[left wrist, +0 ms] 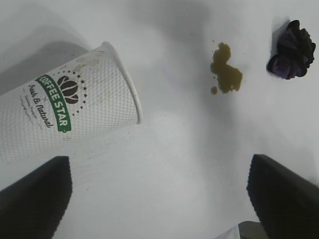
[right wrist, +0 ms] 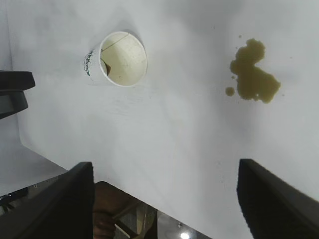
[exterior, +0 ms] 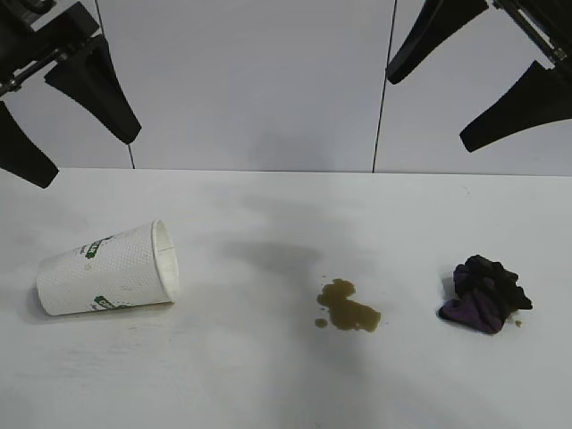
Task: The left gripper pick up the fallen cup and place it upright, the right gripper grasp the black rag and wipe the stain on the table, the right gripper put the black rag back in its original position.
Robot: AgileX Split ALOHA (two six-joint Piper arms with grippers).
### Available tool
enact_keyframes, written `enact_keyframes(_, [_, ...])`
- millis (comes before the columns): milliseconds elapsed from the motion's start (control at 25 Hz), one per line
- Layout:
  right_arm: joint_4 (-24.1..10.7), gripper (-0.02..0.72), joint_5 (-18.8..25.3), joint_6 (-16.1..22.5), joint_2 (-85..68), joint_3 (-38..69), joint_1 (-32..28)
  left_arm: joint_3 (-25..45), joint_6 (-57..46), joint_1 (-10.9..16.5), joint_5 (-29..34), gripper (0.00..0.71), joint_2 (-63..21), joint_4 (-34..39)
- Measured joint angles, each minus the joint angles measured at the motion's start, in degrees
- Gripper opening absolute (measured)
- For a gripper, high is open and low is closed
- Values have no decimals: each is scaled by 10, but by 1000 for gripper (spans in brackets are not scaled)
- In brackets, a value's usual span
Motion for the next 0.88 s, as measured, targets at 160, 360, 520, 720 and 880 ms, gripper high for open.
enact_keyframes(160, [0,547,0,0,0,0,0,0,0,0,0,689,0,0])
enact_keyframes(360, [0,547,0,0,0,0,0,0,0,0,-3,689,0,0])
enact_keyframes(520, [0,547,0,0,0,0,0,0,0,0,-13,689,0,-2])
enact_keyframes(720, [0,547,0,0,0,0,0,0,0,0,-36,689,0,-7])
enact_keyframes(880, [0,547,0,0,0,0,0,0,52,0,-55,673,0,-7])
